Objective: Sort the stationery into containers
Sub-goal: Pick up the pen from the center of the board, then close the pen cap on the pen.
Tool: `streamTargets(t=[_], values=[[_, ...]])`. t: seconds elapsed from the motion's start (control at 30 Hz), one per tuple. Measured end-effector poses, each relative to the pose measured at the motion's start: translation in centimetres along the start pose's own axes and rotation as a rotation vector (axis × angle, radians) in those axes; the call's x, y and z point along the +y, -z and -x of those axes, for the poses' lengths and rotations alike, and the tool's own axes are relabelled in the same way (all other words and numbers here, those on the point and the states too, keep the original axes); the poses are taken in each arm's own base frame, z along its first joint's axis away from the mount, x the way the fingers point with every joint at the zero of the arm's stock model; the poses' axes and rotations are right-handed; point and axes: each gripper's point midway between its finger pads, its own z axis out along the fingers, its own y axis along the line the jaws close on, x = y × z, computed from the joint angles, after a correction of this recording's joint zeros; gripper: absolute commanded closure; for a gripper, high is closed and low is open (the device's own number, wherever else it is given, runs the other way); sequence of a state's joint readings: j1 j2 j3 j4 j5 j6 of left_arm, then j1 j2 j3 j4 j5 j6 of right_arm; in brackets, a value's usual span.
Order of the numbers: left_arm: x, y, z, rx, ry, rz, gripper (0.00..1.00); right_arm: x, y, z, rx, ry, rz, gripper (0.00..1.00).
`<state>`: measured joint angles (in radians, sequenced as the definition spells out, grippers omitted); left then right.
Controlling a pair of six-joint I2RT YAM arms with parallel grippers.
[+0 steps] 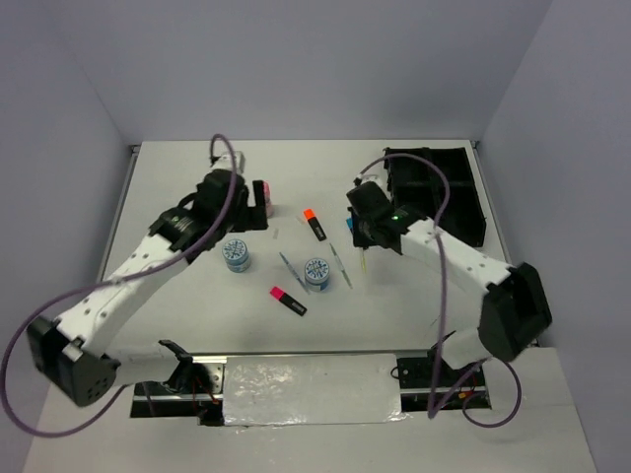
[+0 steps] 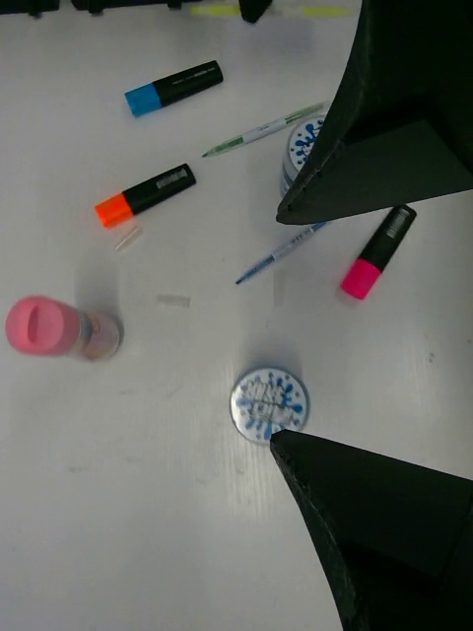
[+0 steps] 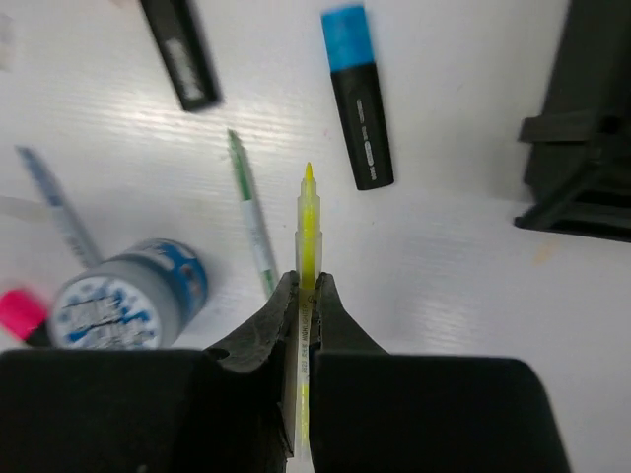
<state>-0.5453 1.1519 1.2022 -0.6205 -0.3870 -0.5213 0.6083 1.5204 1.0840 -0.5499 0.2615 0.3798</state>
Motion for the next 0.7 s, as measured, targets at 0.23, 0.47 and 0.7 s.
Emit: streamTargets(t=[0.23,0.47,0.7], values=[[-4.0,-8.1,-4.7,0.192,-0.058,0.014,0.23,-1.5,10.6,5.1,-0.274,-0.062,0.095,1.0],[-4.5,-13.4,-8.5,0.31,-0.11,0.074,0.25,-3.1,14.7,3.3,-0.341,-0.067,0.15,1.0],[-3.8,-16.4,-10.5,0.366,-0.125,0.119,0.28,-3.7,14.1,0.1,-0.284,-0.048,0.161,1.0]])
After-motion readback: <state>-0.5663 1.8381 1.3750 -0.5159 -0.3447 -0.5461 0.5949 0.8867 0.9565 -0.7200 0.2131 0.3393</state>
